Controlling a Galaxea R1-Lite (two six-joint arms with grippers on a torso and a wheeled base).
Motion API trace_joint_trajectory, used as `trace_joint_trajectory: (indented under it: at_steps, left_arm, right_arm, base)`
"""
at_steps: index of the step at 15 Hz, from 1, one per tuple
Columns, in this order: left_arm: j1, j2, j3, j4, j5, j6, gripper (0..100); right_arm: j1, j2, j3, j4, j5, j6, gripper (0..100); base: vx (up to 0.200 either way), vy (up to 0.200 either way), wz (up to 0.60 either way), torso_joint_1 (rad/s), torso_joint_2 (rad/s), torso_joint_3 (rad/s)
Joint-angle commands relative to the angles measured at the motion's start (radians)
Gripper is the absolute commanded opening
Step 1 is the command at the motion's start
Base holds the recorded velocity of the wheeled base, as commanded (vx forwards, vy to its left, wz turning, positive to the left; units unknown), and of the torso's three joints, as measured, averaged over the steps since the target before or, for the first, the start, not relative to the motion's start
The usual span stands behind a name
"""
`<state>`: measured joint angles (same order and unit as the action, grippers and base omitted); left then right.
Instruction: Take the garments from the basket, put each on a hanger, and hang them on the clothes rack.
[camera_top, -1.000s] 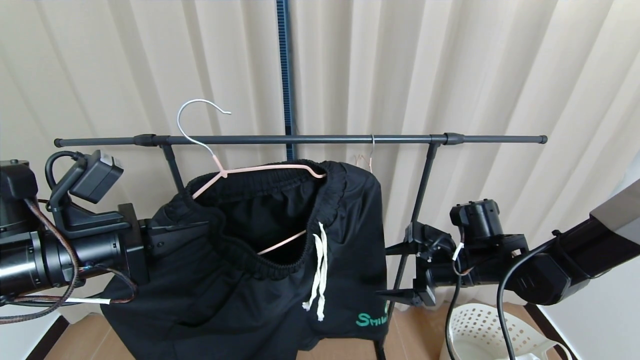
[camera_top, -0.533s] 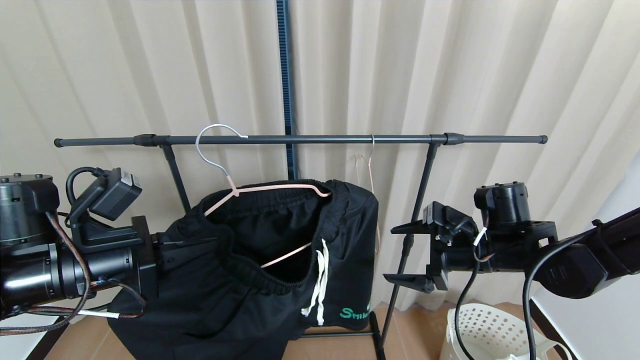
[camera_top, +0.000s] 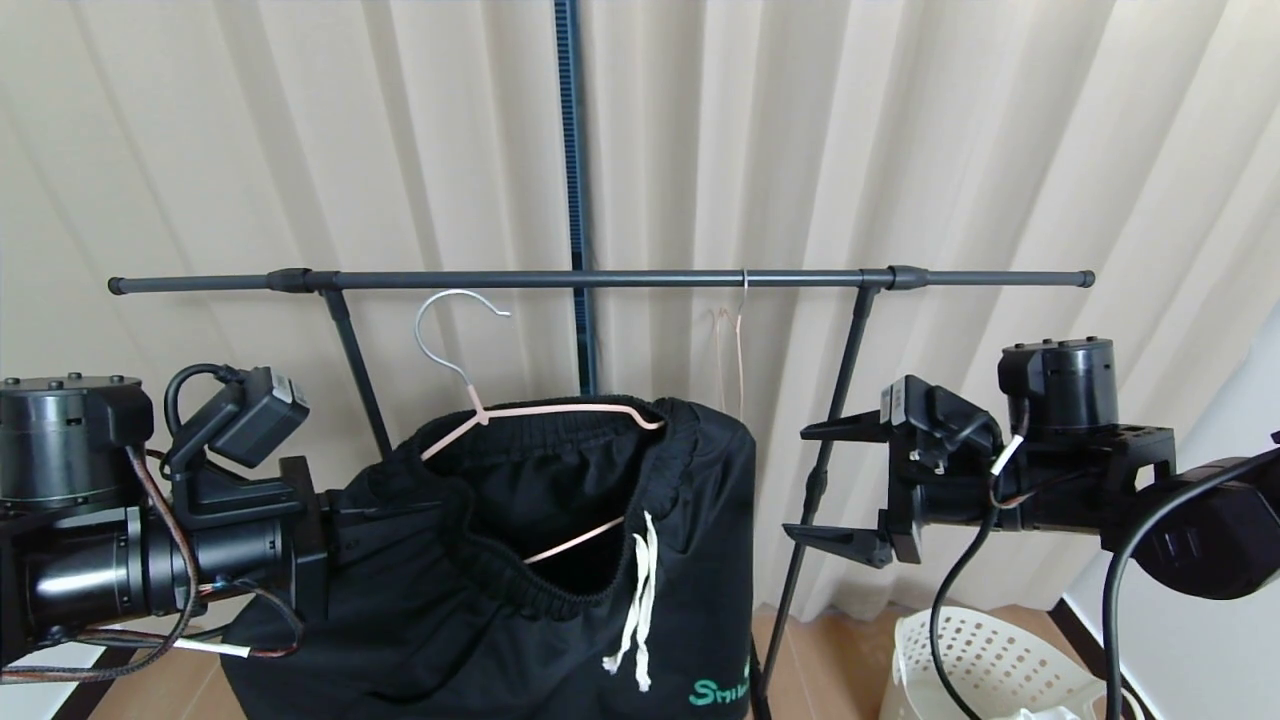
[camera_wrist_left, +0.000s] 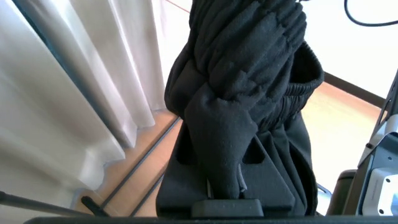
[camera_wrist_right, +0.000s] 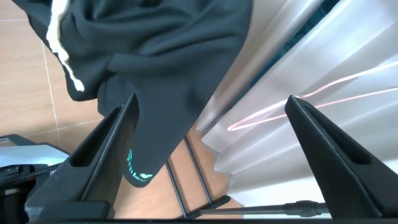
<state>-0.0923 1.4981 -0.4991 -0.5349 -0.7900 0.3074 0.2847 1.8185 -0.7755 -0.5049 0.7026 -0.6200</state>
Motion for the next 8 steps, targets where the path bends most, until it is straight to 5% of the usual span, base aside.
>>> trace_joint_trajectory:
  at_steps: [1, 8]
  left_arm:
    - [0.000, 0.001, 0.022, 0.000, 0.000, 0.002, 0]
    - [0.011, 0.031, 0.027, 0.001, 0.008, -0.019, 0]
  right_arm:
    - [0.004, -0.024, 0.002, 0.000, 0.000, 0.000, 100]
    - [0.007, -0.044, 0.010, -0.001, -0.029, 0.002, 100]
  base:
    - [0.000, 0.000, 0.00, 0.000, 0.00, 0.000]
    - [0.000, 0.000, 0.00, 0.000, 0.00, 0.000]
